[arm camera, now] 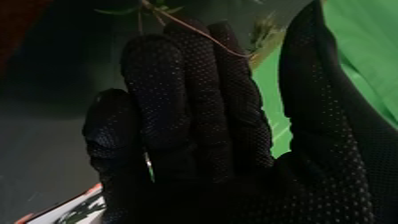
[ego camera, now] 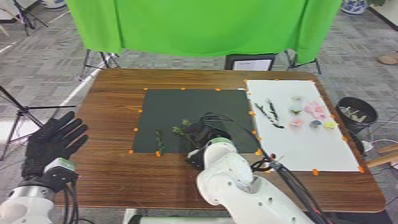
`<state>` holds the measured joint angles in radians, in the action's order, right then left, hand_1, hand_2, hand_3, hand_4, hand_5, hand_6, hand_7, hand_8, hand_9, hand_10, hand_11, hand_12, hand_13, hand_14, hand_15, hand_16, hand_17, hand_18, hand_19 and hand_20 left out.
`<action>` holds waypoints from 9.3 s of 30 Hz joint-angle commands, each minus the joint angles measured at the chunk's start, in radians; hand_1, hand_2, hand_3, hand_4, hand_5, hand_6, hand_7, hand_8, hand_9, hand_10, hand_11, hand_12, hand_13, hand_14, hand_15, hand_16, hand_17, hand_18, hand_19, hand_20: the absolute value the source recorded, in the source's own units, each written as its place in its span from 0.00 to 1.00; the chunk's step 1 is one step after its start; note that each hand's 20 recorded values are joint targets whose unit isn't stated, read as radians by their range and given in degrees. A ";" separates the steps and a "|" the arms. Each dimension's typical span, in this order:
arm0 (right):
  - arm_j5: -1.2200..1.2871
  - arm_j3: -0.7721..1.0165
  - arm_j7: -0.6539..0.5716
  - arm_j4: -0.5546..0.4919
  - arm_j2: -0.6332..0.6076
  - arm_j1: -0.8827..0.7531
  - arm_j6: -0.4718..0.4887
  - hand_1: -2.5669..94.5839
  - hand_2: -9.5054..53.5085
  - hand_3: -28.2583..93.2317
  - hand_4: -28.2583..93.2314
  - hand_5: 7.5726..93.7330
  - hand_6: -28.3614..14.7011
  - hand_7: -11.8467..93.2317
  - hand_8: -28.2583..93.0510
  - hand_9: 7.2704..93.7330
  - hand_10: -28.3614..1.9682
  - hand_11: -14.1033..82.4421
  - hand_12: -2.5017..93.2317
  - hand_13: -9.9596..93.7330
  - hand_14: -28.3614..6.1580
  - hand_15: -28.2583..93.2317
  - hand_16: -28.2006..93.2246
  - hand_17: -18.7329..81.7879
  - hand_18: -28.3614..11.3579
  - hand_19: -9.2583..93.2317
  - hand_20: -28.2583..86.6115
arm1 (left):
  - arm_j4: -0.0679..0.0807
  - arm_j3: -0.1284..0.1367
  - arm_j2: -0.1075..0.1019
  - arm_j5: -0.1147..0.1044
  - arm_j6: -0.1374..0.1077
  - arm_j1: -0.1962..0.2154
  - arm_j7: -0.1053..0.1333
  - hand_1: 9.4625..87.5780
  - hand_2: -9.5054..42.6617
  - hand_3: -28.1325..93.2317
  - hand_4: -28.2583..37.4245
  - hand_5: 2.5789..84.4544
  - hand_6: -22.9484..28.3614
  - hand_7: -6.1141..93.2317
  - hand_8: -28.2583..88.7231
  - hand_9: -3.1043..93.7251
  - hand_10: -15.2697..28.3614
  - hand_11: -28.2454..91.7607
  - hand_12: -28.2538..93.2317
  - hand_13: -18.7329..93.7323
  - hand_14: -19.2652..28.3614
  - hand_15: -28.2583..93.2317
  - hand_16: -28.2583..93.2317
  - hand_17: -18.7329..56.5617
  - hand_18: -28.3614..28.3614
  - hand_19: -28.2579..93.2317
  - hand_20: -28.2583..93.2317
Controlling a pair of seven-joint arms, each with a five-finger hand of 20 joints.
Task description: Arrange flowers
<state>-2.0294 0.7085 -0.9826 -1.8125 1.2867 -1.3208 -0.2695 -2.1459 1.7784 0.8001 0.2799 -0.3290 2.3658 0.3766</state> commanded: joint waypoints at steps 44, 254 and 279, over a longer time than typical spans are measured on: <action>0.012 0.014 0.037 -0.170 -0.042 -0.030 0.250 0.22 0.33 0.83 0.08 0.57 0.22 0.15 0.14 0.59 0.00 0.26 0.07 0.93 0.41 0.52 0.40 0.74 0.14 1.00 0.31 | -0.011 0.034 0.019 -0.027 -0.001 0.071 0.027 0.22 0.39 0.85 0.04 0.46 0.65 0.19 0.17 0.37 0.74 0.40 0.34 0.35 0.76 0.51 0.19 0.13 0.79 0.54 0.30; -0.176 0.283 0.092 0.149 -0.287 -0.074 0.104 0.59 0.00 0.86 0.04 0.83 0.63 0.47 0.31 0.96 0.64 0.25 0.45 0.93 0.68 0.69 0.48 0.71 0.20 1.00 0.55 | 0.009 -0.028 0.022 -0.048 0.013 0.026 0.025 0.22 0.41 0.85 0.03 0.47 0.65 0.19 0.17 0.38 0.74 0.41 0.34 0.36 0.76 0.53 0.18 0.14 0.79 0.55 0.31; 0.040 0.114 0.039 -0.096 -0.178 -0.064 -0.087 0.56 0.00 0.88 0.06 0.79 0.63 0.50 0.35 0.94 0.61 0.27 0.47 0.92 0.63 0.68 0.49 0.70 0.19 1.00 0.55 | 0.009 -0.047 -0.006 0.028 0.003 -0.044 0.038 0.22 0.41 0.85 0.03 0.47 0.65 0.19 0.17 0.38 0.74 0.40 0.34 0.36 0.76 0.53 0.19 0.14 0.79 0.55 0.31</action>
<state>-1.8952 0.8852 -0.9177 -1.9200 1.0330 -1.3812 -0.3843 -2.1406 1.7383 0.8098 0.3167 -0.3269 2.3577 0.4141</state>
